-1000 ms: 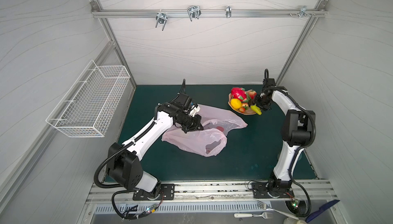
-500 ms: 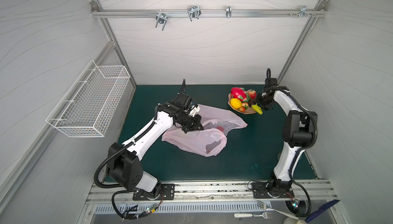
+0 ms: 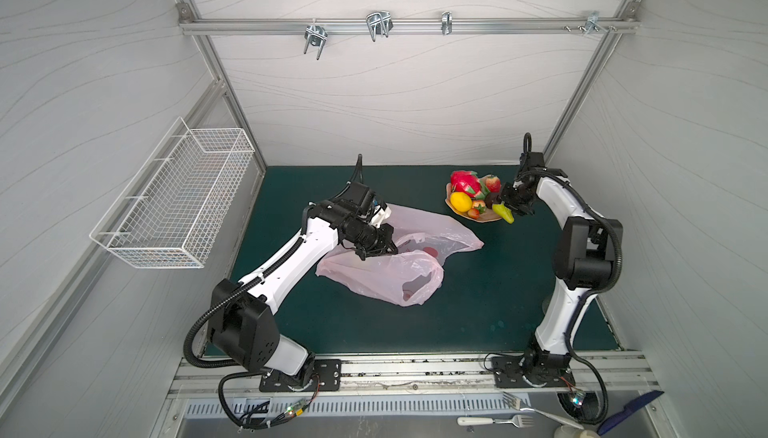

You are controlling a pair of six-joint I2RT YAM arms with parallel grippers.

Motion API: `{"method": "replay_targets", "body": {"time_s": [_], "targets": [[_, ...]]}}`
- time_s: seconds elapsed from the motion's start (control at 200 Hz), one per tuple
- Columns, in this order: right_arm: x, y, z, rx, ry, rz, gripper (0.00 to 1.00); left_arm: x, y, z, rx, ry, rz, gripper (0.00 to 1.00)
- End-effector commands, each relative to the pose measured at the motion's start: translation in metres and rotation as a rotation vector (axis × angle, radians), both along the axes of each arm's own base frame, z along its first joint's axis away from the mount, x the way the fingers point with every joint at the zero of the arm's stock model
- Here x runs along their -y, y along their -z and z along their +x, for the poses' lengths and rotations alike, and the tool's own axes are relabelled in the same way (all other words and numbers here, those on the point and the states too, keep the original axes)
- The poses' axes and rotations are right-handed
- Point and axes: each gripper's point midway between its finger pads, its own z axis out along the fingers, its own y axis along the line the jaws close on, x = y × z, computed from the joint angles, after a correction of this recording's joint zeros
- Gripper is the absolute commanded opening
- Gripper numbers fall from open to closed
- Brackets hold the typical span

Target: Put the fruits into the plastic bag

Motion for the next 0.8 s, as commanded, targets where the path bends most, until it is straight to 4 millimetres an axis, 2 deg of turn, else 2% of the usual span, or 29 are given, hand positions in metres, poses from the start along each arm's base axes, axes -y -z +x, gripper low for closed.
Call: {"method": "replay_targets", "body": {"time_s": [0.0, 0.105, 0.195, 0.485, 0.52, 0.65, 0.795], "targets": [[0.009, 0.007, -0.014, -0.046, 0.023, -0.019, 0.29, 0.004, -0.011, 0.004, 0.039, 0.014, -0.031, 0.00], [0.008, 0.033, -0.024, -0.114, 0.026, -0.001, 0.28, 0.004, -0.010, 0.005, 0.039, 0.013, -0.032, 0.00], [0.005, 0.044, -0.028, -0.141, 0.034, 0.024, 0.28, 0.003, -0.009, 0.004, 0.037, 0.015, -0.029, 0.00], [-0.002, 0.050, -0.016, -0.173, 0.069, 0.057, 0.31, 0.003, -0.008, 0.004, 0.035, 0.016, -0.025, 0.00], [-0.004, 0.051, -0.015, -0.183, 0.068, 0.057, 0.33, 0.003, -0.008, 0.004, 0.036, 0.017, -0.026, 0.00], [-0.012, 0.055, -0.012, -0.187, 0.060, 0.061, 0.51, 0.003, -0.008, 0.005, 0.037, 0.015, -0.024, 0.00], [-0.010, 0.048, -0.009, -0.160, 0.063, 0.050, 0.71, 0.003, -0.008, 0.004, 0.038, 0.018, -0.022, 0.00]]}}
